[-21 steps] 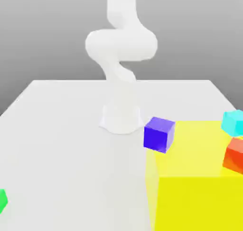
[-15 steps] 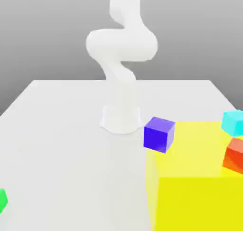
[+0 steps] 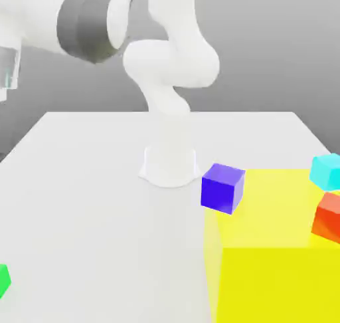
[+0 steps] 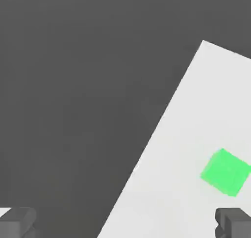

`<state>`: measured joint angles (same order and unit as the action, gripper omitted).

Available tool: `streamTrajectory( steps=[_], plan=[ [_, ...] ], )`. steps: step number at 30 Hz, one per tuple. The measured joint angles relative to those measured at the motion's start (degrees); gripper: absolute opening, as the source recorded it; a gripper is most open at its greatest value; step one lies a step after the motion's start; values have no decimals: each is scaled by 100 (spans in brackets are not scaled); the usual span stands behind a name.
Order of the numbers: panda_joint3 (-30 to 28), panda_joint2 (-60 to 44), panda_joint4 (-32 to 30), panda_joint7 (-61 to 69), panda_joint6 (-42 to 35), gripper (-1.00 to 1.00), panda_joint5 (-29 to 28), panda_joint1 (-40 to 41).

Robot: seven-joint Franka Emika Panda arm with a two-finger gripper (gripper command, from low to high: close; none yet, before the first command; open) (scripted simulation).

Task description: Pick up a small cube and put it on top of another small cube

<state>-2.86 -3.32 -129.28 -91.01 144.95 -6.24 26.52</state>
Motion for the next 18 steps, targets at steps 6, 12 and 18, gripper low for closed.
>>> streamTrajectory(
  steps=[6,12,18],
  plan=[
    [-216,-1217,53,-644,363,0,558,354],
    [-172,-2442,212,-809,993,0,1125,699],
    [-125,-2766,279,-782,1247,-100,1173,741]
  ],
)
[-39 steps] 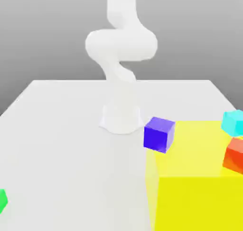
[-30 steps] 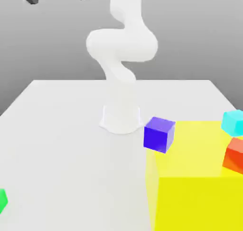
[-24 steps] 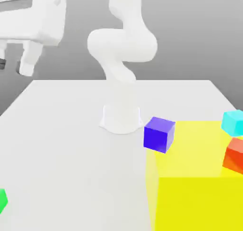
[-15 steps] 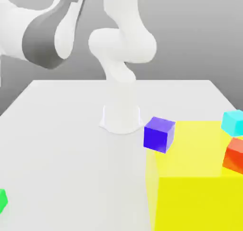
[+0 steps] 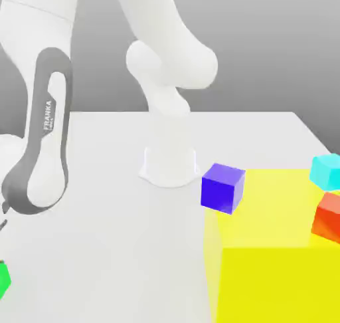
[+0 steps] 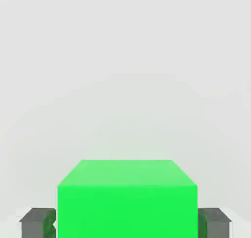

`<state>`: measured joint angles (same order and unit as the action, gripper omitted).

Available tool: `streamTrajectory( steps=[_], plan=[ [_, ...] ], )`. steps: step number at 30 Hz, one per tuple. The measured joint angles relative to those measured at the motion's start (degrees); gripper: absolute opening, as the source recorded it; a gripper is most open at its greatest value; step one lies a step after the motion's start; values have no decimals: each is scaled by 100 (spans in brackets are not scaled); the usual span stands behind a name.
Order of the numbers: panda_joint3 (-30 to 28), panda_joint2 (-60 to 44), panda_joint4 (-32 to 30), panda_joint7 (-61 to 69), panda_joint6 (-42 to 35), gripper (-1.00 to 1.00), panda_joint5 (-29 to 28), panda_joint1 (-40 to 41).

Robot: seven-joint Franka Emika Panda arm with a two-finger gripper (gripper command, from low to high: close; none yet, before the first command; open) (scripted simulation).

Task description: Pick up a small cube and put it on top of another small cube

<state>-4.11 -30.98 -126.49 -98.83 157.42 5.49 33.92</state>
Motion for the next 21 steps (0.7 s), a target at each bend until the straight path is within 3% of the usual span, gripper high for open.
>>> streamTrajectory(
  steps=[3,8,21],
  plan=[
    [-2,23,-5,-4,-17,-100,0,1],
    [-22,892,-130,-142,-747,-100,-159,-210],
    [1628,2619,243,-663,-2724,-100,-420,-2377]
  ],
)
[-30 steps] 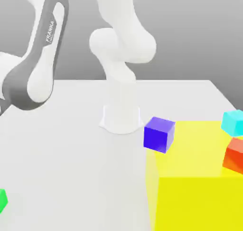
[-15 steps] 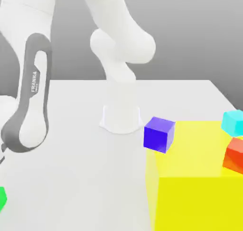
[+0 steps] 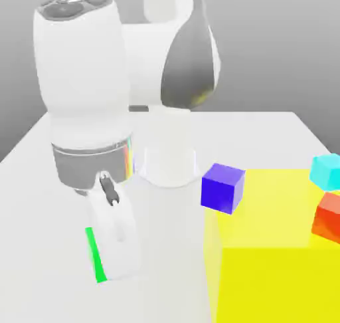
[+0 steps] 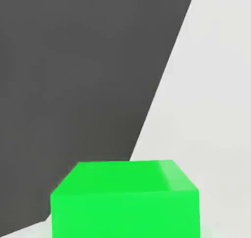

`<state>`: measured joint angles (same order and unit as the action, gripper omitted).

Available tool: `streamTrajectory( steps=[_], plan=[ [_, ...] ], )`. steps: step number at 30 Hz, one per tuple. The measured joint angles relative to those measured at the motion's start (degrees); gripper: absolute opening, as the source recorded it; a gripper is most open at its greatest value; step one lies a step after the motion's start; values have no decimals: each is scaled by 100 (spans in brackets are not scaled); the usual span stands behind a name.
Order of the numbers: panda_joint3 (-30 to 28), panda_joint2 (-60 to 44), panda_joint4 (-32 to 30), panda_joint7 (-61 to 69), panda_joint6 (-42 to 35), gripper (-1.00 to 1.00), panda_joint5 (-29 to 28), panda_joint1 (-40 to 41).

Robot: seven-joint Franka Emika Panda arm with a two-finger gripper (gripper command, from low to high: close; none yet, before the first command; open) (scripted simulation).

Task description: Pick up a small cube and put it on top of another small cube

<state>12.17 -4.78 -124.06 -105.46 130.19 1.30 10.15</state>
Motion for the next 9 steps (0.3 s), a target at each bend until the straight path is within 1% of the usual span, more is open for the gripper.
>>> streamTrajectory(
  steps=[4,6,7,9],
  plan=[
    [550,375,156,-150,-574,-100,-29,-1130],
    [743,249,182,-324,-541,-100,-174,-1701],
    [722,205,164,-361,-494,100,-208,-1745],
    [722,204,164,-361,-494,100,-207,-1715]
  ],
)
